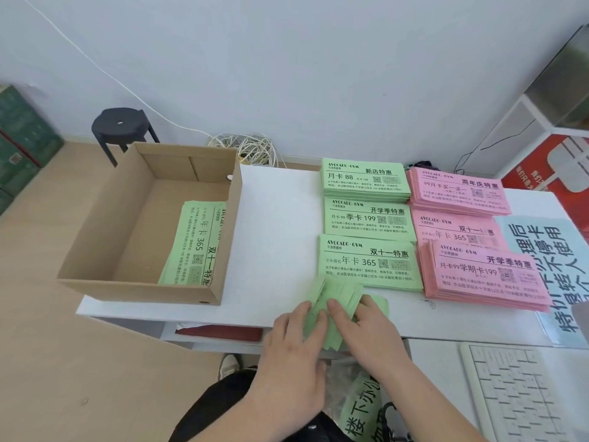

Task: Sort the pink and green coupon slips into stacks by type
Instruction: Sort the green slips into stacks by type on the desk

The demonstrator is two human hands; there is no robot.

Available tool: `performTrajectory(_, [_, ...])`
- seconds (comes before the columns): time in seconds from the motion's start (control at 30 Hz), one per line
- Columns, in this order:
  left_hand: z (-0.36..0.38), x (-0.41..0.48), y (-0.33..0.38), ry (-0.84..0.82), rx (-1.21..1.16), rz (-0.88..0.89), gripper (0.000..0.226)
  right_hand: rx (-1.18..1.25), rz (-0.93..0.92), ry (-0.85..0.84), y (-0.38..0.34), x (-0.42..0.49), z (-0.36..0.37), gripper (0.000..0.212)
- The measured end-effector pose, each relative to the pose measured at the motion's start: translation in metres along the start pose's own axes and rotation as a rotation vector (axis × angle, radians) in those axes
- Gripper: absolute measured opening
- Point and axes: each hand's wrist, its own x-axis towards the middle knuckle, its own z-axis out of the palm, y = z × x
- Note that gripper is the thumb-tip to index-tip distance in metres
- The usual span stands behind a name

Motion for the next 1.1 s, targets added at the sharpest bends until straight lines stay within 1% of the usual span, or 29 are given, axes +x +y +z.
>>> performTrajectory(0.03, [0.003, 0.0, -0.004, 0.034, -0.031, 0.024, 0.065, 0.003, -0.001, 0.008, 0.001, 0.0, 0.001, 0.034])
performTrajectory(0.1, [0.005, 0.002, -0.011, 0.144, -0.19, 0.031, 0.049, 0.01, -0.003, 0.021, 0.001, 0.001, 0.001, 0.034])
performTrajectory(0.13, [0.004, 0.005, -0.014, 0.205, -0.233, -0.007, 0.043, 0.011, -0.002, 0.023, 0.001, 0.001, 0.001, 0.033])
performTrajectory(0.17, [0.0, 0.007, -0.017, 0.226, -0.258, -0.065, 0.04, 0.013, -0.003, 0.024, 0.001, 0.001, 0.001, 0.03])
performTrajectory(0.27, [-0.014, 0.012, -0.025, 0.139, -0.363, -0.203, 0.033, 0.001, -0.008, 0.024, 0.0, 0.001, 0.001, 0.031])
performTrajectory(0.33, [-0.018, 0.014, -0.029, 0.105, -0.448, -0.25, 0.022, -0.015, -0.003, 0.028, 0.0, 0.002, 0.001, 0.036])
performTrajectory(0.4, [-0.016, 0.016, -0.031, 0.085, -0.526, -0.278, 0.019, -0.022, -0.001, 0.03, 0.0, 0.003, 0.001, 0.038])
performTrajectory(0.47, [-0.014, 0.016, -0.032, 0.166, -0.614, -0.309, 0.025, -0.017, 0.0, 0.028, 0.0, 0.002, 0.001, 0.039])
performTrajectory(0.53, [-0.014, 0.015, -0.032, 0.243, -0.618, -0.258, 0.026, -0.014, 0.009, 0.035, -0.001, 0.001, 0.001, 0.041])
performTrajectory(0.63, [-0.013, 0.008, -0.024, 0.221, -0.466, -0.067, 0.021, -0.029, 0.03, 0.046, -0.002, 0.001, 0.001, 0.055])
performTrajectory(0.73, [-0.003, 0.001, -0.022, 0.245, -0.347, 0.101, 0.022, 0.006, 0.032, 0.045, -0.005, -0.001, -0.001, 0.057])
performTrajectory(0.8, [0.003, -0.001, -0.023, 0.258, -0.337, 0.127, 0.024, 0.02, 0.019, 0.038, -0.004, -0.002, -0.001, 0.055])
performTrajectory(0.87, [0.004, -0.001, -0.023, 0.278, -0.381, 0.076, 0.024, 0.003, -0.001, 0.033, -0.002, -0.002, 0.0, 0.052])
performTrajectory(0.97, [-0.003, 0.0, -0.027, 0.32, -0.485, -0.124, 0.025, -0.031, -0.016, 0.039, -0.003, -0.002, 0.0, 0.055])
performTrajectory(1.03, [-0.009, 0.002, -0.032, 0.281, -0.49, -0.264, 0.028, -0.029, -0.019, 0.038, -0.005, -0.003, -0.001, 0.052])
performTrajectory(1.1, [-0.013, 0.003, -0.035, 0.247, -0.494, -0.322, 0.031, -0.015, -0.031, 0.024, -0.006, -0.003, -0.003, 0.044])
